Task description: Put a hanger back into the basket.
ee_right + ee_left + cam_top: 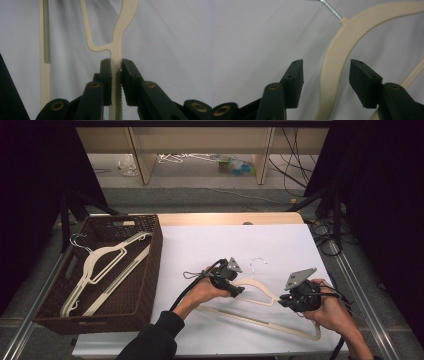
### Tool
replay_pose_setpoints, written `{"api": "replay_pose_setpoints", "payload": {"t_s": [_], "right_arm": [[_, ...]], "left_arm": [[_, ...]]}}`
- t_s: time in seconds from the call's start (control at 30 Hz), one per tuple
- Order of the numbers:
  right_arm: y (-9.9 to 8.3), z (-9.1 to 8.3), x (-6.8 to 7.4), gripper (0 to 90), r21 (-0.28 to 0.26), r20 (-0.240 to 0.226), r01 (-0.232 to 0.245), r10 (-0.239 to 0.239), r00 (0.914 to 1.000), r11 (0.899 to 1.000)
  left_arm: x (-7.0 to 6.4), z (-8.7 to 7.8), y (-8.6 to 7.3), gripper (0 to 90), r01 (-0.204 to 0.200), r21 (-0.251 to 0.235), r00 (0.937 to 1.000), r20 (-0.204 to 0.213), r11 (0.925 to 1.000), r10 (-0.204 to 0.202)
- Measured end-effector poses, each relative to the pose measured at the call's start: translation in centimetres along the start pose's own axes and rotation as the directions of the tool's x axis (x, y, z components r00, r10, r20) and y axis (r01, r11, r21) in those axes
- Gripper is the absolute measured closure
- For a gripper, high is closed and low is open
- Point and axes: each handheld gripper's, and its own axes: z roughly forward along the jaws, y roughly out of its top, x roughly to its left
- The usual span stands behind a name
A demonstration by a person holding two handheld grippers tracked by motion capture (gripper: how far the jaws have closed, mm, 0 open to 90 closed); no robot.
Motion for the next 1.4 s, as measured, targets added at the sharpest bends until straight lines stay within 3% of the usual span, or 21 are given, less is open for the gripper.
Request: {"api": "replay_pose_setpoints", "payload": {"t_s": [0.13, 0.23, 0.33, 0.4, 0.53, 0.6, 0.7, 0.73, 0.77, 0.8, 0.9, 0.97, 1.03, 1.17, 1.3, 1.4], "right_arm": [[0.0, -0.1, 0.0, 79.8, -0.007, -0.002, 0.010, -0.010, 1.0000, 1.000], [-0.1, -0.1, 0.0, 79.9, -0.012, -0.003, 0.011, -0.011, 0.9999, 1.000], [-0.1, 0.0, 0.0, 80.1, -0.027, -0.006, 0.050, -0.050, 0.9987, 0.998], [-0.1, 0.0, 0.1, 79.9, -0.031, -0.014, 0.064, -0.065, 0.9978, 0.997], [-0.1, -0.2, 0.1, 78.4, -0.055, -0.023, 0.068, -0.070, 0.9973, 0.996], [-0.1, -0.4, 0.2, 70.7, -0.071, -0.017, 0.083, -0.085, 0.9963, 0.994], [-0.1, -1.3, 0.3, 60.4, -0.130, 0.007, 0.054, -0.053, 0.9986, 0.990], [0.0, -1.8, 0.4, 56.6, -0.144, 0.020, 0.019, -0.016, 0.9997, 0.989], [0.0, -2.1, 0.3, 53.7, -0.167, 0.034, 0.036, -0.031, 0.9989, 0.985], [0.1, -2.6, 0.3, 51.7, -0.199, 0.053, 0.027, -0.017, 0.9984, 0.980], [0.3, -3.7, 0.1, 47.2, -0.252, 0.068, 0.015, 0.003, 0.9977, 0.968], [0.3, -4.2, 0.2, 46.8, -0.266, 0.072, 0.012, 0.008, 0.9974, 0.964], [0.3, -4.4, 0.4, 46.4, -0.278, 0.082, 0.006, 0.017, 0.9965, 0.961], [0.3, -4.5, 0.6, 46.0, -0.277, 0.080, 0.008, 0.015, 0.9967, 0.961], [0.2, -4.9, 0.8, 45.1, -0.299, 0.087, 0.002, 0.025, 0.9959, 0.954], [0.1, -5.3, 1.1, 41.9, -0.337, 0.091, -0.014, 0.047, 0.9948, 0.941]], "left_arm": [[-0.1, -0.3, 0.6, 61.5, -0.044, 0.000, 0.9990, 0.006, 0.9990, 0.044], [-0.2, -0.9, 0.7, 66.4, -0.029, -0.020, 0.9991, 0.029, 0.9994, 0.030], [-0.3, -2.0, 0.8, 68.4, -0.075, -0.008, 0.9964, 0.040, 0.9972, 0.075], [-0.5, -2.9, 0.7, 69.9, -0.082, -0.016, 0.9952, 0.052, 0.9965, 0.082], [-1.2, -5.2, 0.6, 73.1, -0.113, -0.040, 0.9894, 0.088, 0.9928, 0.116], [-1.7, -6.3, 0.6, 75.2, -0.123, -0.049, 0.9873, 0.095, 0.9912, 0.127], [-2.2, -7.8, 0.4, 78.3, -0.124, -0.074, 0.9849, 0.112, 0.9895, 0.132], [-2.3, -8.1, 0.3, 79.7, -0.123, -0.079, 0.9852, 0.110, 0.9893, 0.131], [-2.5, -8.5, 0.2, 81.0, -0.111, -0.084, 0.9858, 0.117, 0.9902, 0.120], [-2.6, -8.7, 0.1, 83.1, -0.095, -0.092, 0.9867, 0.123, 0.9912, 0.106], [-2.7, -9.4, -0.2, 83.7, -0.079, -0.070, 0.9927, 0.085, 0.9943, 0.085], [-2.5, -9.8, -0.3, 85.5, -0.070, -0.069, 0.9949, 0.067, 0.9951, 0.075], [-2.1, -10.3, -0.5, 85.6, -0.012, -0.088, 0.9967, 0.080, 0.9961, 0.019], [-1.8, -11.5, -0.5, 85.7, 0.015, -0.090, 0.9986, 0.051, 0.9958, -0.011], [-1.4, -13.3, -0.4, 85.7, 0.061, -0.119, 0.9977, 0.037, 0.9911, -0.057], [-1.1, -15.0, -0.1, 85.7, 0.092, -0.147, 0.9957, 0.026, 0.9849, -0.089]]}}
